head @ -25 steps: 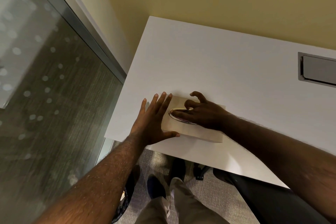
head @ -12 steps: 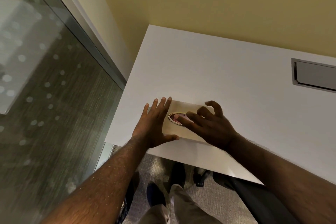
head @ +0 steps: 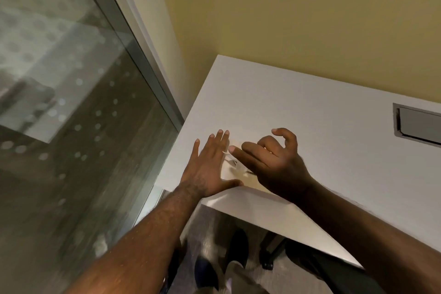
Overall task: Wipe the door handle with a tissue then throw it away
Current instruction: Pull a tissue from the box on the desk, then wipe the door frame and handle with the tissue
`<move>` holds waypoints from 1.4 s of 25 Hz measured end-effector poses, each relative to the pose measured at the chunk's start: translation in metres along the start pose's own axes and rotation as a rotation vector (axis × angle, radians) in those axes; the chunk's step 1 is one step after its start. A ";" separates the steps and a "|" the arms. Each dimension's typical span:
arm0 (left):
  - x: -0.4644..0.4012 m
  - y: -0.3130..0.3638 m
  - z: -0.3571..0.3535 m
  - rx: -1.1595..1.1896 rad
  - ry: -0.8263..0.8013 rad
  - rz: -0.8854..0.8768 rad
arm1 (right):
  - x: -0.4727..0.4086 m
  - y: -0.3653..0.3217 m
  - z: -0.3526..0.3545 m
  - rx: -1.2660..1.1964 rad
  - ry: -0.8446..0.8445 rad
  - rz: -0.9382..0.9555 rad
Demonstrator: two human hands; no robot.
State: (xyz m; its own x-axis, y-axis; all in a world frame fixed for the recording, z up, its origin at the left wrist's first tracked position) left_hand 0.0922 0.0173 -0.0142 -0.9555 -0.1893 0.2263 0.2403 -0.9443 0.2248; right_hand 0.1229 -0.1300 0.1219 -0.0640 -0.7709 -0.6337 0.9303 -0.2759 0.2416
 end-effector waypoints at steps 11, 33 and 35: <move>0.174 -0.055 0.039 -0.002 0.063 0.207 | -0.064 -0.137 0.007 -0.606 -0.189 -0.215; 0.589 -0.037 -0.038 0.717 0.260 0.640 | 0.033 -0.468 0.157 -0.778 -0.060 0.517; 0.622 -0.024 -0.051 0.748 0.245 0.709 | 0.048 -0.488 0.178 -0.819 0.005 0.552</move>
State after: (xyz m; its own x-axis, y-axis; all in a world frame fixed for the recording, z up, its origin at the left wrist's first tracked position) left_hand -0.5170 -0.0914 0.0724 -0.5441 -0.7599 0.3556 0.7210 -0.2067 0.6614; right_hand -0.3981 -0.1346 0.1040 0.4540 -0.6691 -0.5884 0.7919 0.6057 -0.0778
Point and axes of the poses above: each hand's wrist, its own x-axis away from the middle knuckle, its own z-axis out of the back of the hand, y = z × x, the point moved 6 cm from there along -x, towards the middle knuckle, and after that the axes turned 5 degrees about z, right-handed, at the moved point
